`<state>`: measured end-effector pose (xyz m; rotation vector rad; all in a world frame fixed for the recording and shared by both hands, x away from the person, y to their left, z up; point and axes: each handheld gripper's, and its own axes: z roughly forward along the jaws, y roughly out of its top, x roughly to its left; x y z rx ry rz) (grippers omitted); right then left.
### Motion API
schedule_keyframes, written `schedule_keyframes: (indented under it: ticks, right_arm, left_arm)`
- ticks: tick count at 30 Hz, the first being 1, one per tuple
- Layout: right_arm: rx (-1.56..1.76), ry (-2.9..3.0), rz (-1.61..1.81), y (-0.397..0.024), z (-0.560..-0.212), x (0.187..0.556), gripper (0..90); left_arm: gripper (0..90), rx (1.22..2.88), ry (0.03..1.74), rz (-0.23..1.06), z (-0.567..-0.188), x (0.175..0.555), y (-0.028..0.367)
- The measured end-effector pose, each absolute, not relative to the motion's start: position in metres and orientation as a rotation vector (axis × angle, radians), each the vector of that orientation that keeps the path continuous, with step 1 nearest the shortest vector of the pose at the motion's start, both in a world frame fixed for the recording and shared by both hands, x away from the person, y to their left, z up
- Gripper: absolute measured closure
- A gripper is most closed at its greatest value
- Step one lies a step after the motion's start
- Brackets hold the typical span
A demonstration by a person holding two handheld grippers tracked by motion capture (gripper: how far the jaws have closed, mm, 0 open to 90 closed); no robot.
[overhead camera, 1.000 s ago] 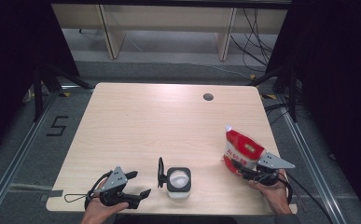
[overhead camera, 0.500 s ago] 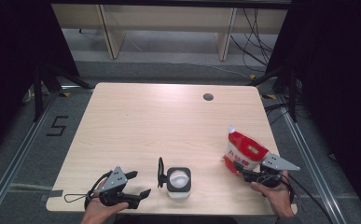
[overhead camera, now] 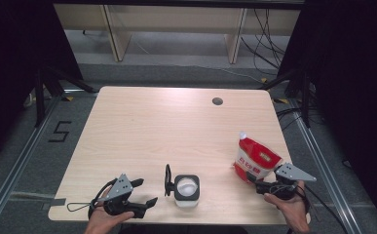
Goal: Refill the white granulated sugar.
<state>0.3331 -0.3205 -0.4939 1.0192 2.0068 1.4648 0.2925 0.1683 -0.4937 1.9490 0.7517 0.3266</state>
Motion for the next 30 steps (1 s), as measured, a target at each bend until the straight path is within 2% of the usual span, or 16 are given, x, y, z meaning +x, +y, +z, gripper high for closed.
schedule_keyframes:
  ticks: [14,26,30]
  right_arm:
    - [1.133,2.001,1.326,-0.321,-0.483,0.297,18.8]
    - [1.207,2.038,1.209,-0.327,-0.485,0.273,19.0]
    - [1.142,2.058,1.201,-0.326,-0.486,0.271,18.7]
  left_arm:
    - [17.8,1.947,0.754,0.341,-0.493,0.293,0.168]
    - [17.8,1.923,0.76,0.332,-0.491,0.294,0.168]
    - [17.8,1.927,0.768,0.347,-0.49,0.295,0.171]
